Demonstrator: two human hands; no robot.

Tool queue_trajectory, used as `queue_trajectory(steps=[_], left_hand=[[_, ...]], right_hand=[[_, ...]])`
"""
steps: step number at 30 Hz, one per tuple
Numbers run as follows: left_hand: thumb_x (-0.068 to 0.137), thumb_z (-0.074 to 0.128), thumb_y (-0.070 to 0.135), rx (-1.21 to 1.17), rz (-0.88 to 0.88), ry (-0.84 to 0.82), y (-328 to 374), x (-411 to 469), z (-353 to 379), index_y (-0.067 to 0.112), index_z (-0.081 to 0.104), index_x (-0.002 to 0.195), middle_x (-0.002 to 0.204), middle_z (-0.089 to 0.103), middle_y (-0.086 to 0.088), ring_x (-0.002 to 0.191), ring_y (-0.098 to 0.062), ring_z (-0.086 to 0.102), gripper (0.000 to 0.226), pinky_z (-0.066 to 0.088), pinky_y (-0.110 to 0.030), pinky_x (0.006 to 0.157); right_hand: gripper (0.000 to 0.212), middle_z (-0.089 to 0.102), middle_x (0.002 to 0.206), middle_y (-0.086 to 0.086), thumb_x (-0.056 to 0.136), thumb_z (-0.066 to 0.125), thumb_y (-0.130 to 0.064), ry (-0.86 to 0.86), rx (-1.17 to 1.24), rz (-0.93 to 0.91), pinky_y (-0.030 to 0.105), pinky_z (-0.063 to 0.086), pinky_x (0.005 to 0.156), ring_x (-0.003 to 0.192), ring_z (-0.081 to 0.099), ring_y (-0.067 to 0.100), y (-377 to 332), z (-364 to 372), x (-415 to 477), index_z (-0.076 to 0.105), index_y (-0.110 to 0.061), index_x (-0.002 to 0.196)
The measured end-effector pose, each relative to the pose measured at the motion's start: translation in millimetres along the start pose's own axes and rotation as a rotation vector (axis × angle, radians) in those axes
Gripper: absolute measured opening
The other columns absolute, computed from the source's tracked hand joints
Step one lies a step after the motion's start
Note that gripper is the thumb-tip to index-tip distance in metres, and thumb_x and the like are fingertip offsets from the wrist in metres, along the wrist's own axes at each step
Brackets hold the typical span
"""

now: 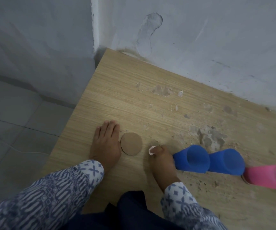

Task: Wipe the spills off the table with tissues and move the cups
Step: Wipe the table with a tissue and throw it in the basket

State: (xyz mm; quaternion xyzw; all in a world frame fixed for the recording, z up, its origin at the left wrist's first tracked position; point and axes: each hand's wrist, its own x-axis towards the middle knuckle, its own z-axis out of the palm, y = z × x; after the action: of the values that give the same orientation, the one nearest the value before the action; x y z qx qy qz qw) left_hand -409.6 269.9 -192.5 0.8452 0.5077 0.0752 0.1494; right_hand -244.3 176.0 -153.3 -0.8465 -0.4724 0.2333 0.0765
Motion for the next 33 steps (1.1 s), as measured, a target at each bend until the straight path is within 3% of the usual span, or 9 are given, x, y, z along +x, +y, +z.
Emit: queue_trajectory(steps=[6,11,17,22,29,33], left_hand=[[0.084,0.033,0.021,-0.001,0.004,0.001,-1,0,1,0.002,0.055,0.128,0.135,0.052,-0.017,0.129,-0.038,0.046,0.053,0.035,-0.053,0.105],[0.084,0.033,0.022,-0.015,0.008,0.012,-1,0,1,0.002,0.054,0.128,0.135,0.052,-0.017,0.129,-0.037,0.045,0.053,0.034,-0.053,0.106],[0.085,0.034,0.022,-0.027,0.016,0.019,-2,-1,2,0.002,0.054,0.127,0.135,0.052,-0.018,0.129,-0.038,0.045,0.051,0.034,-0.053,0.106],[0.084,0.034,0.022,-0.015,0.007,0.01,-2,0,2,0.003,0.054,0.127,0.135,0.053,-0.017,0.129,-0.037,0.046,0.052,0.034,-0.053,0.105],[0.083,0.033,0.023,-0.01,0.007,-0.003,-1,0,1,0.003,0.055,0.128,0.136,0.052,-0.017,0.129,-0.037,0.045,0.054,0.035,-0.054,0.105],[0.083,0.033,0.024,-0.004,0.007,-0.006,-1,0,1,0.003,0.055,0.128,0.136,0.052,-0.017,0.129,-0.037,0.045,0.054,0.035,-0.054,0.105]], right_hand=[[0.019,0.052,0.105,0.012,0.088,0.044,0.001,0.07,-0.023,0.006,0.029,0.039,0.063,0.073,0.047,0.022,-8,-6,31,0.06,-0.007,0.096],[0.025,0.046,0.111,0.004,0.089,0.042,-0.002,-0.062,-0.048,-0.044,0.027,0.04,0.08,0.097,0.051,0.025,-7,-1,10,0.057,-0.008,0.108],[0.027,0.048,0.115,0.01,0.092,0.038,0.0,0.005,0.018,0.048,0.03,0.043,0.075,0.092,0.055,0.027,-2,-9,20,0.057,-0.01,0.108],[0.025,0.046,0.12,0.008,0.091,0.04,-0.003,-0.107,-0.164,0.154,0.031,0.048,0.074,0.095,0.058,0.023,-2,-4,9,0.05,-0.012,0.112],[0.025,0.047,0.119,0.006,0.09,0.04,-0.001,-0.056,-0.031,0.128,0.028,0.042,0.074,0.096,0.056,0.023,-6,-10,11,0.054,-0.015,0.106],[0.024,0.049,0.111,0.009,0.09,0.04,0.001,-0.001,-0.053,0.006,0.028,0.041,0.069,0.089,0.053,0.024,-14,-9,23,0.056,-0.01,0.102]])
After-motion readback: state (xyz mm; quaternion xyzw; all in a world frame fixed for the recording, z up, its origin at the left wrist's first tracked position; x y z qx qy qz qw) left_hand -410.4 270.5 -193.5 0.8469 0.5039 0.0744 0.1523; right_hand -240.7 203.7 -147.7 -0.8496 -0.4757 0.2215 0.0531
